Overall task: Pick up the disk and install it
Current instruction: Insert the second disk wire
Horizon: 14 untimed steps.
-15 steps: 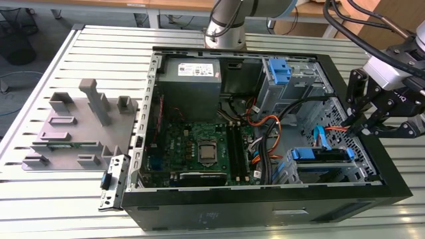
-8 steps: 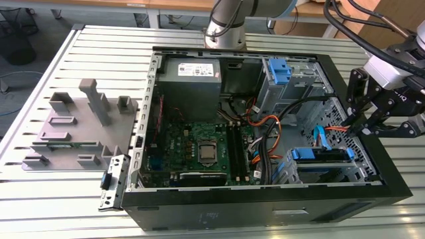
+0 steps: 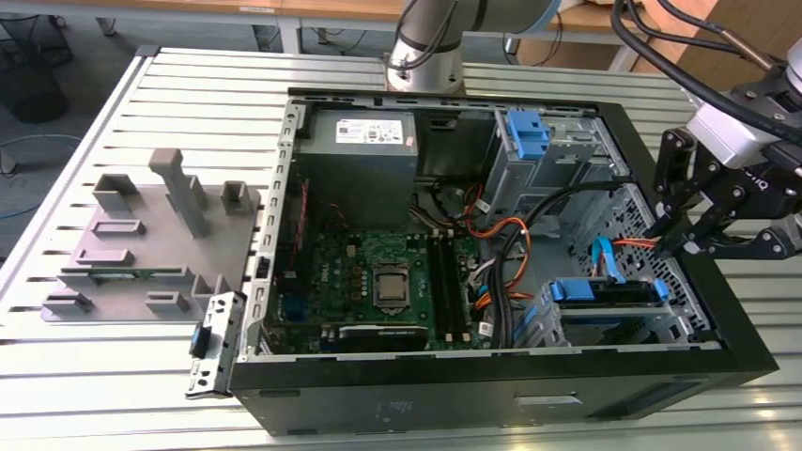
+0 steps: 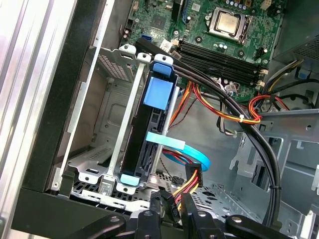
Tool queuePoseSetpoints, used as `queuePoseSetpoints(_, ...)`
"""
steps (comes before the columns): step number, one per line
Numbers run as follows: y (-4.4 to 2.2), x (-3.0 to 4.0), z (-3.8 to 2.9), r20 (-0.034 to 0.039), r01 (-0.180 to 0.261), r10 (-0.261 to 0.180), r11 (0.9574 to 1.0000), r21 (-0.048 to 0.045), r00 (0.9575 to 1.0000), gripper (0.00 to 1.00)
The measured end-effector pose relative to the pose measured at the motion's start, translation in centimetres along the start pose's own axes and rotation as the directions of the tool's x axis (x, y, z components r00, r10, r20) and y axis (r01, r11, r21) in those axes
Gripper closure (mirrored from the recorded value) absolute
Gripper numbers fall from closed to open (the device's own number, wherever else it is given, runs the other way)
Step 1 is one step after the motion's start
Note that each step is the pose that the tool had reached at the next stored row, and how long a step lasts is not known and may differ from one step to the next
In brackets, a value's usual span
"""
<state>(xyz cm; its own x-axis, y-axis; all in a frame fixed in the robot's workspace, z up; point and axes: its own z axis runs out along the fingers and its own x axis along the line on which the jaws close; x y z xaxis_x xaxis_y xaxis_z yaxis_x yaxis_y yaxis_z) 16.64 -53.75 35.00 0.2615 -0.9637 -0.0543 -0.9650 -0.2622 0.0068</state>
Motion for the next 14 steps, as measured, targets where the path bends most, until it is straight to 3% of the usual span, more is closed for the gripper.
queuePoseSetpoints(5, 0.00, 0.00, -0.02, -0.0002, 0.000, 0.000, 1.0000, 0.0000, 1.0000, 0.71)
queuePoseSetpoints(6, 0.00, 0.00, -0.02, -0.0001, 0.000, 0.000, 1.0000, 0.0000, 1.0000, 0.78)
queuePoseSetpoints(14, 0.00, 0.00, -0.05, -0.0001, 0.000, 0.000, 1.0000, 0.0000, 1.0000, 0.78)
